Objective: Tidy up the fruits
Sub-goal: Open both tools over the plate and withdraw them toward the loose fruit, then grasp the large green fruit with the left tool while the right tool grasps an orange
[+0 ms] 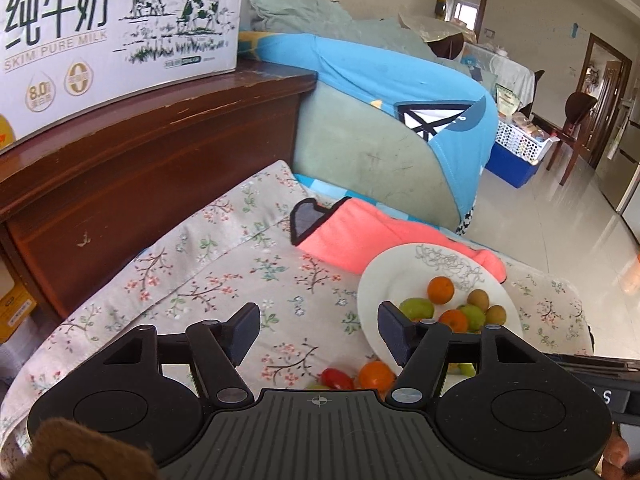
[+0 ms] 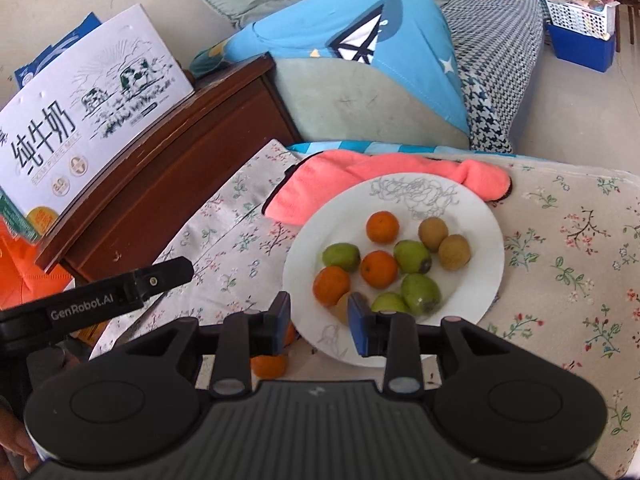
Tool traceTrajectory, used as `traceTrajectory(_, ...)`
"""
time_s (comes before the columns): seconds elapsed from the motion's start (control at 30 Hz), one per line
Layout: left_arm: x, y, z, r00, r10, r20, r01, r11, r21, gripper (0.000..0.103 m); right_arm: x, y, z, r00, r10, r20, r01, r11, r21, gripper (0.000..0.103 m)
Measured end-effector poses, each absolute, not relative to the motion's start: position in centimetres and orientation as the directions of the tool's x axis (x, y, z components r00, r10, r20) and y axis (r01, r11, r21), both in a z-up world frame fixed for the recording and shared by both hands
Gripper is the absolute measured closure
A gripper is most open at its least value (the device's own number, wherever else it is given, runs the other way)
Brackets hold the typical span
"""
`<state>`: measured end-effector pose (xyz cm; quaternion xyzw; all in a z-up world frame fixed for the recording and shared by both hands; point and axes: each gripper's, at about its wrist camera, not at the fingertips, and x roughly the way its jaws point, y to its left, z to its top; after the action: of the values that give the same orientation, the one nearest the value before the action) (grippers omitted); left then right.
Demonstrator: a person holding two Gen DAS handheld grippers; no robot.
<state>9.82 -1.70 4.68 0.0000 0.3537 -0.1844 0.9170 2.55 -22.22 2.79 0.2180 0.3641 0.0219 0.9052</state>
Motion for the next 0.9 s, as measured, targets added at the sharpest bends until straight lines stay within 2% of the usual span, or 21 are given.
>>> traceTrajectory(0.57, 10.6, 0.3, 1.2, 0.627, -0.200, -0.753, 0.236, 0.970, -0.061, 0.034, 3.3, -16.5, -0.8, 0.642, 0.265, -0.719, 0.045, 0.924, 0.380, 0.070)
traceTrajectory(0.73, 11.3, 1.1, 0.6, 0.581, -0.220, -0.783, 0.196, 0.972, -0.128, 0.034, 4.3, -15.4, -1.2, 0.635, 0.244, -0.733, 0.041, 0.936, 0.348, 0.070)
traceTrajectory(0.9, 11.4, 1.2, 0.4, 0.571, -0.225, -0.790, 0.190, 0.972, -0.140, 0.034, 5.1, -14.6, -1.8, 0.629, 0.208, -0.749, 0.045, 0.952, 0.302, 0.070)
